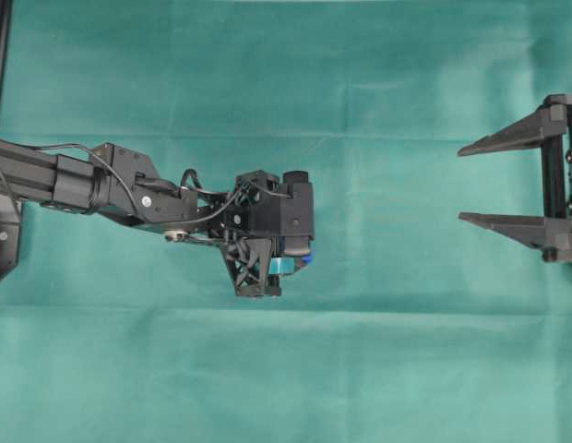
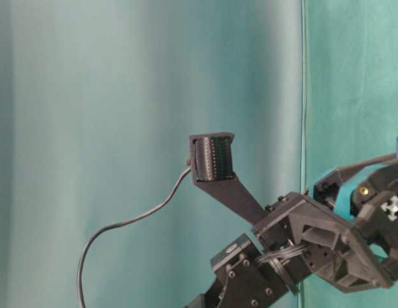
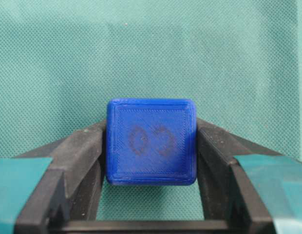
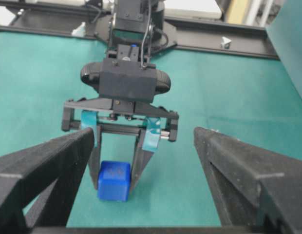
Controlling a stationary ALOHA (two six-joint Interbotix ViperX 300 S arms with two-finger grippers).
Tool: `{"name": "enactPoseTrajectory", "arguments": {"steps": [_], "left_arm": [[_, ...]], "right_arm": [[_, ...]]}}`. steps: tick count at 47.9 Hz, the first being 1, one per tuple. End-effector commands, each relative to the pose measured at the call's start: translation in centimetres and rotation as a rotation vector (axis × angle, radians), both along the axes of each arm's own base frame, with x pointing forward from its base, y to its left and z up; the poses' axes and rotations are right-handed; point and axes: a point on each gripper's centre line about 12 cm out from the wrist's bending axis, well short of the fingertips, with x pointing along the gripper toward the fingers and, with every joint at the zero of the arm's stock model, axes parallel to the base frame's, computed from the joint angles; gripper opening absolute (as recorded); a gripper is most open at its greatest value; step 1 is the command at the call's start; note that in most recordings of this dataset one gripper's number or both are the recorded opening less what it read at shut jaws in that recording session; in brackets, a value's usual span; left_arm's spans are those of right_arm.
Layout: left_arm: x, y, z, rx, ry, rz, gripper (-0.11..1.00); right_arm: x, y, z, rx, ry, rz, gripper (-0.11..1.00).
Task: Handover the blue block to the right arm after grasping it with the left arm, then place it in the designated position.
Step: 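Lift the blue cube with the left gripper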
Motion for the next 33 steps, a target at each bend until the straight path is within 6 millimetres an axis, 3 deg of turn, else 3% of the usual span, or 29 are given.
{"name": "enactPoseTrajectory", "arguments": {"steps": [1,14,33], "left_arm": [[0.3,0.0,1.5,-0.001,-0.037,0.0,0.47],[-0.1,-0.1,4.2,0.0,-0.049,-0.004,0.47],[-1.6,-0.3,13.2,0.002,-0.146,-0.011,0.47]], "right_arm": [[0.2,-0.1,0.5,0.003,-0.012,-0.004,0.94],[0.2,-0.1,0.5,0.003,-0.011,-0.004,0.94],[0.2,-0.1,0.5,0.0,-0.011,-0.003,0.94]]}}
